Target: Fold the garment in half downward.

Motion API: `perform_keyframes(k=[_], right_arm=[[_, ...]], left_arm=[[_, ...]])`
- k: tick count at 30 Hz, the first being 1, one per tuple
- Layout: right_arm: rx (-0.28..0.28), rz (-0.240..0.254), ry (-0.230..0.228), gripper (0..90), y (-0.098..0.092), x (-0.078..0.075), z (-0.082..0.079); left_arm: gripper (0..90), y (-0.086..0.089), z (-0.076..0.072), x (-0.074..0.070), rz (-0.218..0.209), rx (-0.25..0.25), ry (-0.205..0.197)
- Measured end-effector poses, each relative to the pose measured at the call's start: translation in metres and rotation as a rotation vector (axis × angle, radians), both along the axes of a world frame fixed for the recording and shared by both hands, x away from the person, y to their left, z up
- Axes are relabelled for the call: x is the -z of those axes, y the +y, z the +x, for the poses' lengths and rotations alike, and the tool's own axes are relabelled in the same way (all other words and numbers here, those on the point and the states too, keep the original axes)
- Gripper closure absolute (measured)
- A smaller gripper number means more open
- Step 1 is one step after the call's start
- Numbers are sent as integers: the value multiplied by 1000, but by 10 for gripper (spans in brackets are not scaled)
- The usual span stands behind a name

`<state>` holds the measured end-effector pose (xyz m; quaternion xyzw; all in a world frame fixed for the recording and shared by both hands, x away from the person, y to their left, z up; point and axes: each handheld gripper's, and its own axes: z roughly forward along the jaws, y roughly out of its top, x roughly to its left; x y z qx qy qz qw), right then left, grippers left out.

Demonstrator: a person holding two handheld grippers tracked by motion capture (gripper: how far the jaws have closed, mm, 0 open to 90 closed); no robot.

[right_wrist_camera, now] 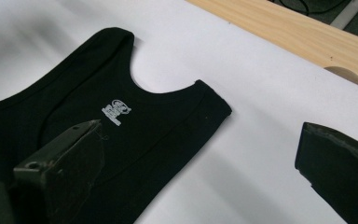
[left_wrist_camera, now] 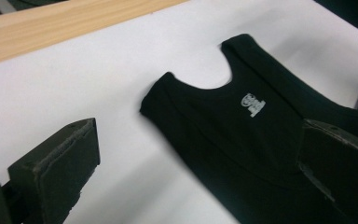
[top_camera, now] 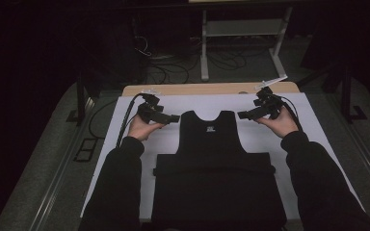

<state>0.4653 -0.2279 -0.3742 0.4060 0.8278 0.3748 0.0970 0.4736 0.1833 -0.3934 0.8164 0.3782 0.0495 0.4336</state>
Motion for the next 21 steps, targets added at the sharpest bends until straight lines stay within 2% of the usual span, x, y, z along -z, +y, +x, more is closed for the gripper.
perform_keyframes(k=[7, 12, 21], right_arm=[[-9, -20, 12, 26, 5, 10, 5], [-4, -27, 17, 30, 9, 16, 10], [12, -8, 37, 67, 11, 31, 21]], left_arm=[[0, 2, 6, 7, -26, -33, 8], [0, 0, 9, 14, -24, -35, 18], [0, -8, 16, 29, -32, -51, 32]])
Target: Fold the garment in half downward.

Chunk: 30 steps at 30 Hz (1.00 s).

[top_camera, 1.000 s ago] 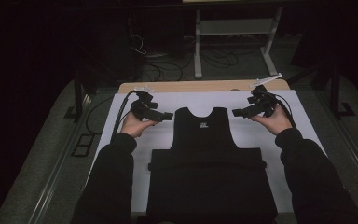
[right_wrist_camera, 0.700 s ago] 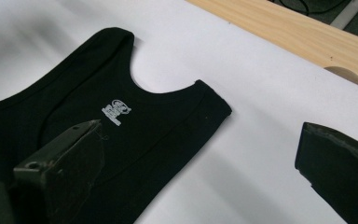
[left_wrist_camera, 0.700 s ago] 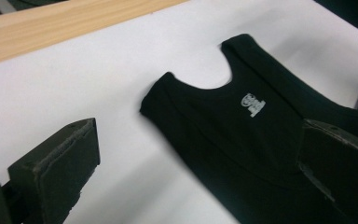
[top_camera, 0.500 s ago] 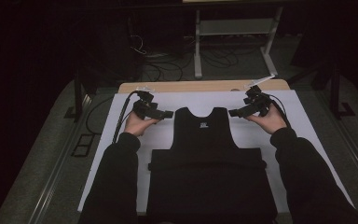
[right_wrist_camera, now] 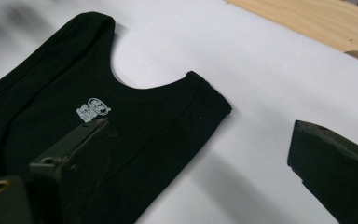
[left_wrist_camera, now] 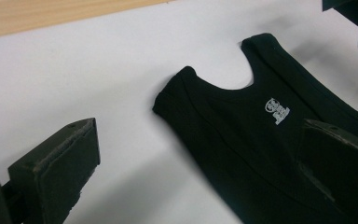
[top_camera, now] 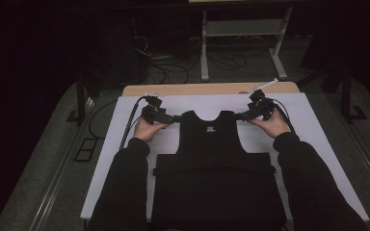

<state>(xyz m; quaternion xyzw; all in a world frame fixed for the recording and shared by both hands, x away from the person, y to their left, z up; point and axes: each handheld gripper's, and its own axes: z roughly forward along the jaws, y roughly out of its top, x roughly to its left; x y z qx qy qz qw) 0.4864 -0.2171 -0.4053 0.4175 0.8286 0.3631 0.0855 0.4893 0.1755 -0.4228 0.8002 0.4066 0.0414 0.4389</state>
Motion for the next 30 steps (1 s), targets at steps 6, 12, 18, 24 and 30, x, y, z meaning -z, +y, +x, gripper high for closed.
perform_keyframes(k=[6, 12, 18, 24, 30], right_arm=[[4, 29, 19, 131, 6, 15, 6], [28, 10, -12, 156, 13, 20, 9], [42, -8, 0, 214, 15, 26, 10], [47, -25, 22, 285, 17, 30, 10], [46, -26, 43, 325, 19, 35, 10]], left_arm=[[0, -4, 2, 9, -11, -10, 23], [30, -5, 3, 13, -3, -12, 31], [81, -8, 5, 17, -10, -16, 27], [122, -11, 6, 23, -4, -12, 41], [192, -13, 6, 25, 27, -43, 66]])
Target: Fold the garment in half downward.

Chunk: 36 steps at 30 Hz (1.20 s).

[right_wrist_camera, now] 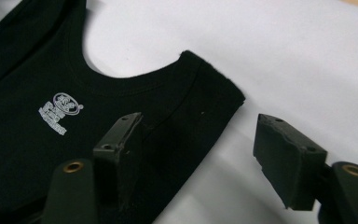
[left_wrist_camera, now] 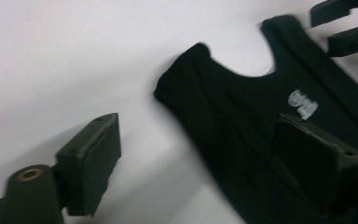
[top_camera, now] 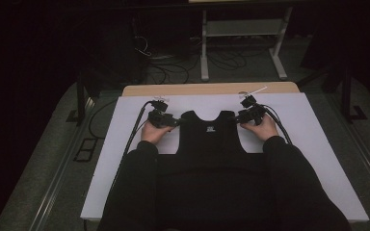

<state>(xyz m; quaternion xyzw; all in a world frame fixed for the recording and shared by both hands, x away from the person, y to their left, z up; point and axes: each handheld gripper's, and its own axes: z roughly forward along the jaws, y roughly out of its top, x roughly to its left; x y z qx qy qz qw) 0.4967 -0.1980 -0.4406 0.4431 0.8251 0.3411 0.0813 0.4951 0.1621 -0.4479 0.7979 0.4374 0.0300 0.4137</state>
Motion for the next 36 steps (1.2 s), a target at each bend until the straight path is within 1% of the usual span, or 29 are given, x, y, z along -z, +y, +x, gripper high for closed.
perform_keyframes(k=[2, 3, 5, 8, 10, 11, 14, 16, 17, 18, 20, 21, 23, 25, 26, 28, 29, 31, 34, 36], right_arm=[[-4, -4, 2, 336, 1, 2, 0], [-2, -5, 3, 349, 2, 3, 0], [4, -9, 3, 381, 2, 4, 0], [19, -9, 3, 428, 3, 5, 0], [22, -9, 2, 437, 3, 5, 0], [23, -4, 4, 470, 3, 5, 0], [22, -7, 0, 495, 4, 5, -1], [20, 1, -1, 536, 5, 6, -1], [18, 3, -4, 578, 6, 6, -2], [18, 8, -1, 595, 7, 6, -2], [19, 11, -1, 604, 8, 6, -2], [19, 13, -2, 660, 8, 6, -2], [25, 16, 0, 699, 8, 6, -2], [27, 20, 4, 733, 7, 7, -2], [25, 18, 4, 745, 8, 7, -2], [19, 13, 0, 786, 8, 6, -2], [19, 12, 2, 807, 8, 6, -2], [19, 17, 6, 844, 7, 5, -3], [19, 22, 10, 857, 6, 5, -3], [17, 20, 12, 862, 6, 4, -3]], left_arm=[[203, 1, 1, 1, -21, -9, 21], [214, 1, 1, 2, -13, -7, 20], [223, -1, 0, 2, 0, -5, 6], [279, -4, -1, 1, 24, 15, -9], [293, -6, -2, 2, 27, 8, -15], [319, -9, -2, 2, 31, 10, -24], [330, -11, -3, 3, 29, 3, -26], [371, -12, -3, 3, 39, -18, -34], [407, -13, -3, 2, 54, -28, -38], [425, -13, -3, 2, 57, -33, -39], [459, -13, -3, 2, 58, -38, -40], [481, -13, -2, 3, 50, -52, -33], [532, -13, -1, 3, 39, -69, -23], [570, -13, -1, 3, 33, -70, -20], [588, -15, -2, 3, 42, -71, -27], [637, -17, -2, 4, 37, -66, -26], [653, -17, -3, 4, 42, -61, -25], [692, -19, -3, 4, 32, -62, -23], [771, -20, -3, 4, 40, -57, -18], [824, -24, -2, 4, 45, -48, -4]])
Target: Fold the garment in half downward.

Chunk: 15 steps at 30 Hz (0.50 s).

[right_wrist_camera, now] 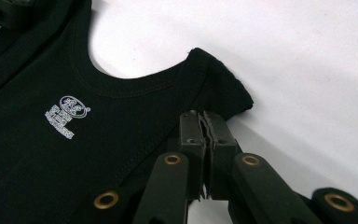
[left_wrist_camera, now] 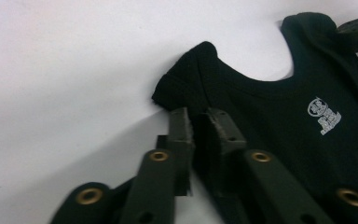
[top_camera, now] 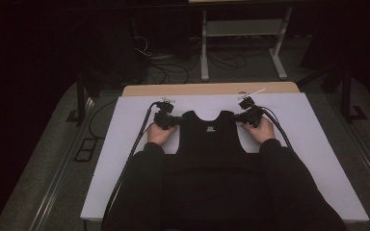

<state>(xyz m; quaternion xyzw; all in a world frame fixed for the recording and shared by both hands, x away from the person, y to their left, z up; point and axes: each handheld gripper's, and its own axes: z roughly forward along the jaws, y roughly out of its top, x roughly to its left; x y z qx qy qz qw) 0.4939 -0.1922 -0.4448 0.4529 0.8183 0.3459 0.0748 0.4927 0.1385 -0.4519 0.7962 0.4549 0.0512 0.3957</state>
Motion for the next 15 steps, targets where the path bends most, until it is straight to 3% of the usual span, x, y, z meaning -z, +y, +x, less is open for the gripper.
perform_keyframes(k=[6, 11, 15], right_arm=[[1, 11, 8, 864, -1, 0, -2], [6, 20, 3, 864, -4, -6, -9], [4, 39, -9, 866, -5, -12, -16]], left_arm=[[857, -5, -2, -4, 0, 11, 10], [860, -7, -10, -17, 24, 35, -25], [860, -9, -18, -24, 14, 38, -42]])
